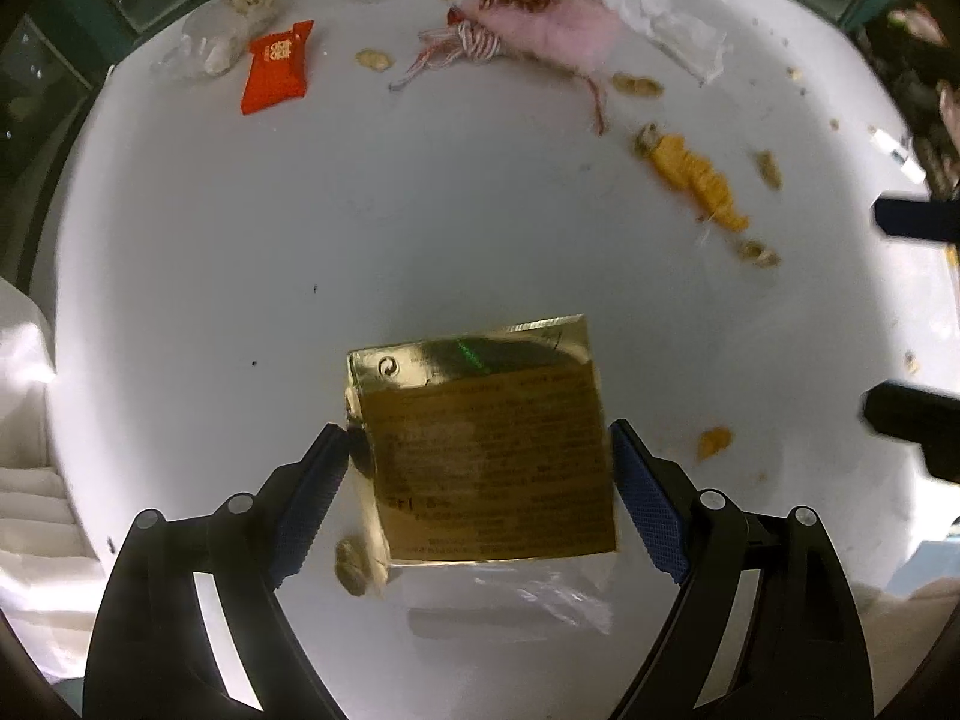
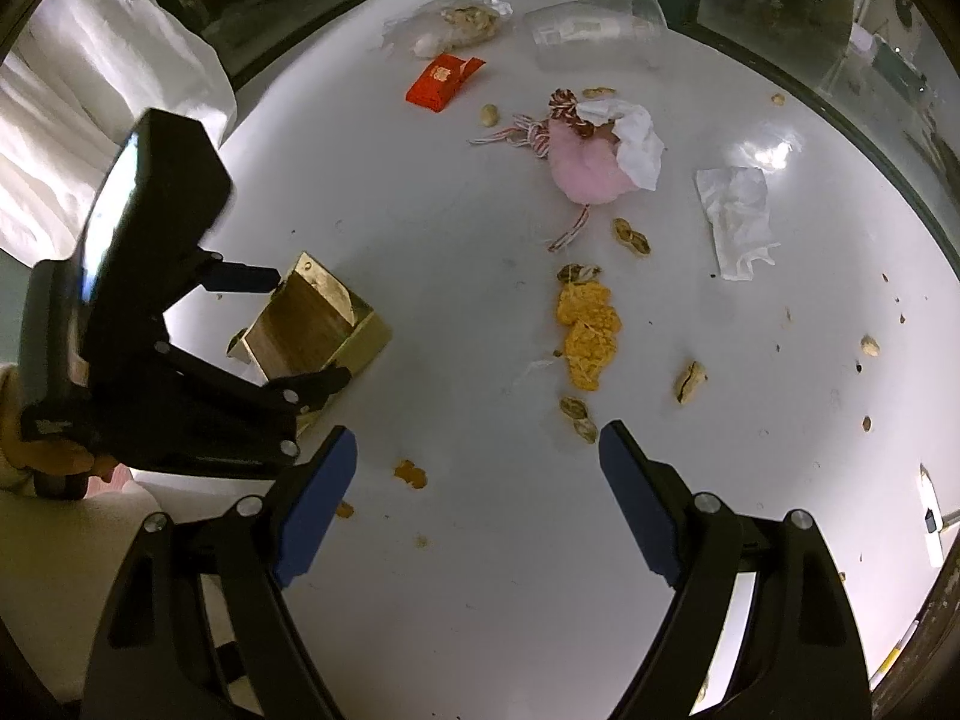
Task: Collect trash
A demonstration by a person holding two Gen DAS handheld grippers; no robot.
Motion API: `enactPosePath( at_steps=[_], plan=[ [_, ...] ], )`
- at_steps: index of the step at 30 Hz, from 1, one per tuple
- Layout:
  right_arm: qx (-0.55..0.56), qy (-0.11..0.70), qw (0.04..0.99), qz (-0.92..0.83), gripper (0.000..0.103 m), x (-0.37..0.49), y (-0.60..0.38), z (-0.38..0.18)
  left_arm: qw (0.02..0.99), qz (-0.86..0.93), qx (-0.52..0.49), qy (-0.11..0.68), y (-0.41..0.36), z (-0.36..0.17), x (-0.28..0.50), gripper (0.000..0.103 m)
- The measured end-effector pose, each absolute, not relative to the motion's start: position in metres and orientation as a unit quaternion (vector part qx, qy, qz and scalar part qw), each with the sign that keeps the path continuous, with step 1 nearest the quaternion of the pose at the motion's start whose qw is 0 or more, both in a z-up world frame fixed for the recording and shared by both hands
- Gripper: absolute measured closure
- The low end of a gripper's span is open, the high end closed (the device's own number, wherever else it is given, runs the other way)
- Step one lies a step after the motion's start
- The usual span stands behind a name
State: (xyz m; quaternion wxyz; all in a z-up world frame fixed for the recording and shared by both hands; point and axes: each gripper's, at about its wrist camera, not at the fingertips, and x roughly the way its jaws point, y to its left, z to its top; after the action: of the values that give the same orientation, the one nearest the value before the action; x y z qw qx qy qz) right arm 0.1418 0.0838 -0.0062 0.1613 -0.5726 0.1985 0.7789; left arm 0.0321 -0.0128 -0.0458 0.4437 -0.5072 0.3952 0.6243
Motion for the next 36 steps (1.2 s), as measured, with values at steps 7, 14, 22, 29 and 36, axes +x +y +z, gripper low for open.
enactPosePath(
  at_steps=[7,14,22,29,36],
  plan=[
    [-0.572,0.193,0.164,0.780,0.023,0.141,0.083,-0.003,0.426,0.619,-0.540,0.380,-0.020,-0.067,0.022,0.018],
    [-0.569,0.191,0.177,0.780,0.023,0.145,0.081,0.004,0.432,0.626,-0.542,0.358,-0.029,-0.064,0.014,0.021],
    [-0.559,0.188,0.192,0.785,0.023,0.153,0.066,0.008,0.455,0.625,-0.517,0.367,-0.031,-0.044,0.030,0.021],
    [-0.544,0.199,0.205,0.789,0.023,0.164,0.052,0.013,0.495,0.613,-0.486,0.378,-0.036,-0.023,0.044,0.021],
    [-0.528,0.218,0.242,0.784,0.023,0.200,0.034,0.018,0.527,0.590,-0.465,0.396,-0.045,-0.005,0.070,0.021]
  ],
)
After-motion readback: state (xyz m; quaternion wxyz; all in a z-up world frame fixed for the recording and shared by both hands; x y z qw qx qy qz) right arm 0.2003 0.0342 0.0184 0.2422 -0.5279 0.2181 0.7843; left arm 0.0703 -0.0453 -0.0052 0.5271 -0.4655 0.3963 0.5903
